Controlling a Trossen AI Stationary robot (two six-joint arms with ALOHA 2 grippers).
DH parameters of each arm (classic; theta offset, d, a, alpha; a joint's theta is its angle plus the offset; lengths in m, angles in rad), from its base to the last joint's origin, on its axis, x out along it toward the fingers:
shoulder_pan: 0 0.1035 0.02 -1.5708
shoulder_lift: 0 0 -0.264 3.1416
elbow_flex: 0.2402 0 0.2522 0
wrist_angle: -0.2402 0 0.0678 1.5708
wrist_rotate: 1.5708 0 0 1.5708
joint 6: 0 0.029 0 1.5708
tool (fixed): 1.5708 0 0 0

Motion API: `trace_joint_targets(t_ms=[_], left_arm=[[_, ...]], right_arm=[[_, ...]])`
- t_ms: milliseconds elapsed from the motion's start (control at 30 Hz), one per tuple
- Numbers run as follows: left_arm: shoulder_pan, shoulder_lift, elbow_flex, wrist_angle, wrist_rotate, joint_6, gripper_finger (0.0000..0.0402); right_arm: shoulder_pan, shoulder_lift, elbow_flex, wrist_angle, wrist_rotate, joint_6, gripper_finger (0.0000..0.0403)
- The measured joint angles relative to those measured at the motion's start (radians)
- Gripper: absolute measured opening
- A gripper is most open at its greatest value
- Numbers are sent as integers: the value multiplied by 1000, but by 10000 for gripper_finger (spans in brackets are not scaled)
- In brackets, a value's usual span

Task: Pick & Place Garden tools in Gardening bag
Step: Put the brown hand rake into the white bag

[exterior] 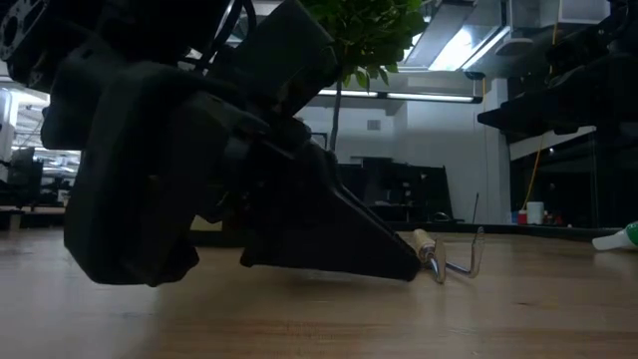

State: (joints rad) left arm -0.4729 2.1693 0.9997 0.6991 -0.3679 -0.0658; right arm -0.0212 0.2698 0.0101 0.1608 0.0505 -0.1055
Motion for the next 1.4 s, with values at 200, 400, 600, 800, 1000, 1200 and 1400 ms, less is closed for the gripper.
trace_joint_targets(t_ms=[200,400,600,800,1000,1200,1400], left_arm=[[3,0,0,-13,-1,0,11],[14,0,0,-15,-3,0,6],[17,0,0,-17,-14,8,6],[17,-1,0,-20,-34,17,5],[8,-54,-2,-114,-74,18,4],[-12,-131,-1,-209,-145,38,4],[-40,-224,0,-311,-201,45,4]], right_arm=[[0,0,0,0,0,0,341],[0,0,0,0,0,0,341],[0,0,0,0,0,0,341],[0,0,0,0,0,0,341],[0,0,0,0,0,0,341],[0,0,0,0,-1,0,341],[0,0,0,0,0,0,341]])
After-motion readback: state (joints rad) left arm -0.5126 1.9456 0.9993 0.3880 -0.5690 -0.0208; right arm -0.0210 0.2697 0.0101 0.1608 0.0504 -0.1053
